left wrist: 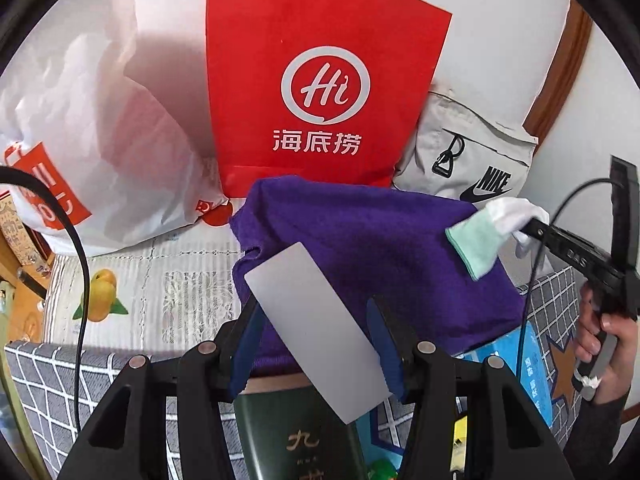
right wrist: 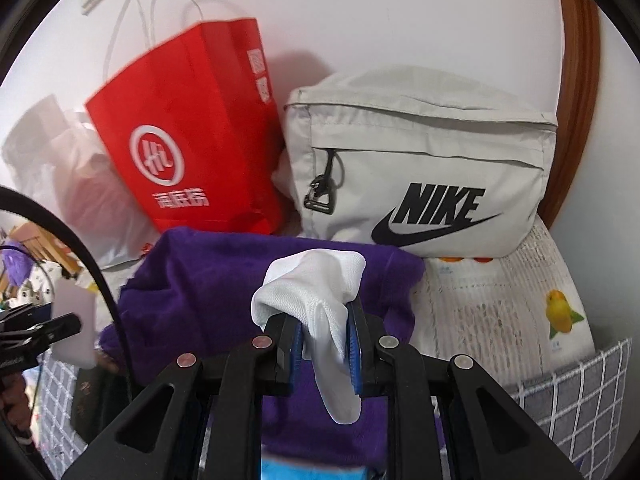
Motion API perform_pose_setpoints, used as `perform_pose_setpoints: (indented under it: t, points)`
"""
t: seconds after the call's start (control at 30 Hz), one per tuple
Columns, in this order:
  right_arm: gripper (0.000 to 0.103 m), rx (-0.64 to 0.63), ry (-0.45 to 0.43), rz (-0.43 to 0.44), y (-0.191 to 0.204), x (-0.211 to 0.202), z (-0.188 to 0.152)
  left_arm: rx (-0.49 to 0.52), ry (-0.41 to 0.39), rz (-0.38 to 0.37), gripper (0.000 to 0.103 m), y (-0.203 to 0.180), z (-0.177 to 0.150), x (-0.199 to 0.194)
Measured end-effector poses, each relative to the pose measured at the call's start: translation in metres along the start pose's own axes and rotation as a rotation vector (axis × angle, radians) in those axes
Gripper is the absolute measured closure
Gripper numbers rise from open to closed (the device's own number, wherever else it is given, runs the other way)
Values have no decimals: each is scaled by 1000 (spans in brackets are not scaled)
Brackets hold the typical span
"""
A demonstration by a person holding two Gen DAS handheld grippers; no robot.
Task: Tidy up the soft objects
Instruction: 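Carry the sponge with the left gripper while the right gripper drops the glove onto the purple towel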
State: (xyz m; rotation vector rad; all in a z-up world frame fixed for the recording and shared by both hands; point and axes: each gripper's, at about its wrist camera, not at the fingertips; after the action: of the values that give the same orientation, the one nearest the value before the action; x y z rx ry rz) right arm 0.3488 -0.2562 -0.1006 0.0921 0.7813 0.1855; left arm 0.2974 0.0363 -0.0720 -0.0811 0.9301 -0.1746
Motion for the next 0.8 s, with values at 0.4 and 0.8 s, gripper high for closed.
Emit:
perform_pose_setpoints:
  t: [0.4,0.8]
  points:
    - [84,-27,164,-4,3,82,-5,9,24,9,53,0,17,26]
    - [37,-29,161,42,-10,67,-14,23,53,-6,53,-8,36,58]
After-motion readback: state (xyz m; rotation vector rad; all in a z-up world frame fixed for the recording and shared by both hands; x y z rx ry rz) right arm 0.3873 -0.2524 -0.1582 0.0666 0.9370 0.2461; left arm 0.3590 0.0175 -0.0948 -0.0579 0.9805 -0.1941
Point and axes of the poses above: each gripper's, at about its wrist camera, not at the fingertips, and x roughly the way its jaws point, y to its left, z to its top, and after that the axes turned 1 degree about -y, right-handed
